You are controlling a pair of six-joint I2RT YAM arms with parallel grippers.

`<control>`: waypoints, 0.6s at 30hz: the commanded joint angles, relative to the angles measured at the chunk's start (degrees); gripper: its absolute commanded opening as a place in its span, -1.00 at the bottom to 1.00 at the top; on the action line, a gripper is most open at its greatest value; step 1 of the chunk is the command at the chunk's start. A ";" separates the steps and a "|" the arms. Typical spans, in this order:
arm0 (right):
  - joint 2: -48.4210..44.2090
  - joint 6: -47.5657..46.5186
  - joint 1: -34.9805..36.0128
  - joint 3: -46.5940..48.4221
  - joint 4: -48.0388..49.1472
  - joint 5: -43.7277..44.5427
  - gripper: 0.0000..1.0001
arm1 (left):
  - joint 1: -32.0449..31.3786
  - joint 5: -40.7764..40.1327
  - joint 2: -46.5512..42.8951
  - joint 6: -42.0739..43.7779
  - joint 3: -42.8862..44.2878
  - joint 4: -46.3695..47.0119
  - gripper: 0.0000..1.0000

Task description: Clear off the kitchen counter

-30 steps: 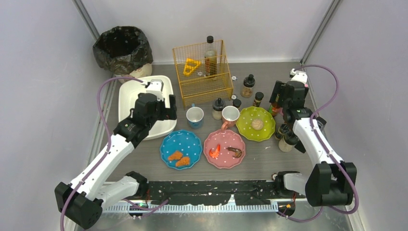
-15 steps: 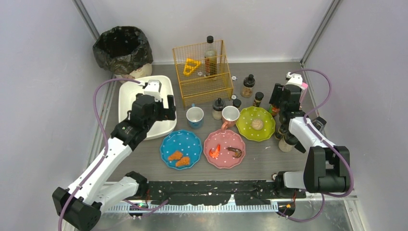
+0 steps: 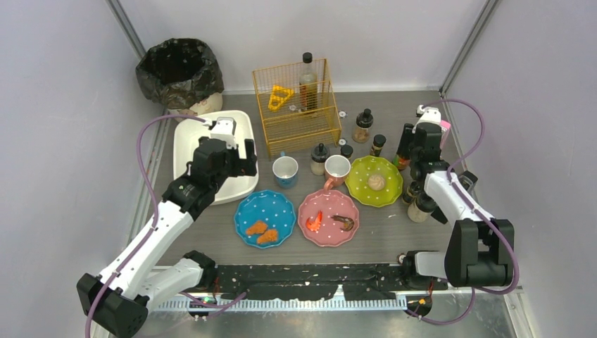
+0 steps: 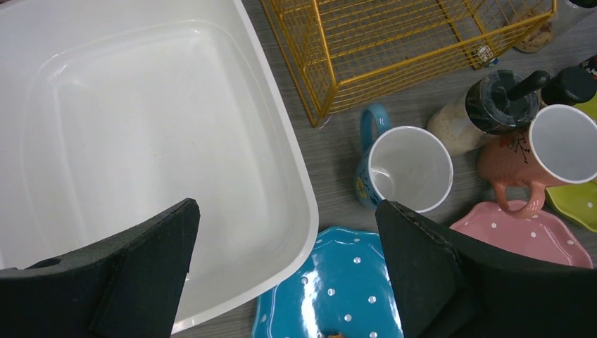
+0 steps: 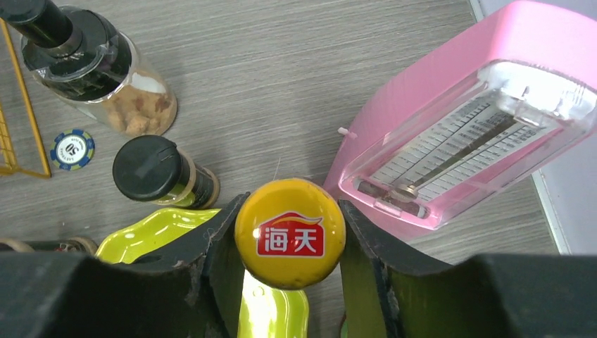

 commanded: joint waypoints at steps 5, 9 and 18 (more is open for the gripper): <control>-5.92 -3.38 0.78 16.68 -10.19 -1.65 -0.89 | -0.20 0.13 0.61 1.12 2.47 2.34 0.98; -6.97 -5.00 2.90 22.93 -14.48 -3.66 -0.89 | -0.18 1.89 0.76 1.40 2.80 2.97 0.98; -6.97 -11.10 9.34 33.62 -22.65 -16.08 -0.89 | -0.20 20.57 1.73 8.19 3.87 10.79 0.98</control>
